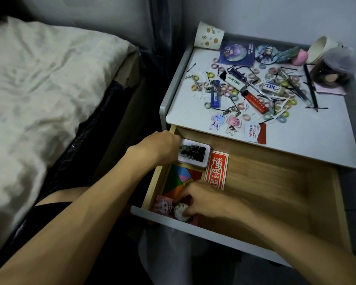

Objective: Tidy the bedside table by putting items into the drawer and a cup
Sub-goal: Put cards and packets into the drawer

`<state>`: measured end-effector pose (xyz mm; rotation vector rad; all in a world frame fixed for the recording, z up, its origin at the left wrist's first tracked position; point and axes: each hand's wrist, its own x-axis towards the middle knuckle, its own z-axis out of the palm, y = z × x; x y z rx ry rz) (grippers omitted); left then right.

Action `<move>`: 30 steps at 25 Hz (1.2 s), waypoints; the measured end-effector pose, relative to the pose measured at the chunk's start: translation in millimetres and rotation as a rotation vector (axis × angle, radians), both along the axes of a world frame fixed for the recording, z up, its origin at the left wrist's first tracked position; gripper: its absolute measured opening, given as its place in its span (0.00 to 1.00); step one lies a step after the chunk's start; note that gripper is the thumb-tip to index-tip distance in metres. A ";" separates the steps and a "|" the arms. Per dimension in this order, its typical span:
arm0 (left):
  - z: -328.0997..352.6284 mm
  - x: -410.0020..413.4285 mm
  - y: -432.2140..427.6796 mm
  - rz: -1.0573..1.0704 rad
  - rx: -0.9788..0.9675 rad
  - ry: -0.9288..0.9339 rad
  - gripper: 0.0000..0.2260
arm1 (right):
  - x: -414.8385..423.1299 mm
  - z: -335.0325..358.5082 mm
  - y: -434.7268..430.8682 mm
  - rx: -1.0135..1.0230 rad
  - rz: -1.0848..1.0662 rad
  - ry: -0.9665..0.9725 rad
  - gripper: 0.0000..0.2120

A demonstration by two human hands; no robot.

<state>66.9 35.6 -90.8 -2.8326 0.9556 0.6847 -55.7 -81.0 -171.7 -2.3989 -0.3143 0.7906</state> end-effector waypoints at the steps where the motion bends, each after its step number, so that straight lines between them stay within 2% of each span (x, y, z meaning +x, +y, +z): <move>1: -1.1 0.1 0.2 0.000 0.004 -0.001 0.07 | -0.7 -0.3 0.6 0.002 0.005 0.009 0.20; 6: -2.0 0.1 -2.1 0.003 0.031 -0.109 0.09 | 2.5 3.8 -2.2 0.004 -0.003 -0.005 0.17; 8: 3.1 0.7 -3.2 0.015 0.027 -0.201 0.09 | 6.0 15.6 -11.3 0.003 -0.041 -0.078 0.17; 11: 12.5 4.8 -5.2 0.062 -0.101 -0.281 0.08 | 11.8 49.5 -35.3 0.026 -0.174 -0.172 0.13; 15: 32.7 9.2 -17.7 0.200 -0.485 -0.123 0.05 | 22.4 98.8 -84.7 0.108 -0.474 -0.343 0.06; 17: 42.8 10.8 -27.2 0.223 -0.606 -0.061 0.06 | 29.3 112.0 -110.2 0.108 -0.602 -0.427 0.05; 23: 69.0 34.6 -74.8 0.390 -0.947 0.283 0.05 | 65.1 124.3 -170.3 0.018 -0.760 -0.549 0.05; 28: 66.7 92.9 -137.7 0.480 -0.994 0.304 0.07 | 119.1 125.1 -215.5 -0.039 -0.832 -0.579 0.09; 30: 59.2 121.0 -168.1 0.498 -0.947 0.233 0.07 | 148.5 119.9 -235.8 -0.113 -0.814 -0.597 0.13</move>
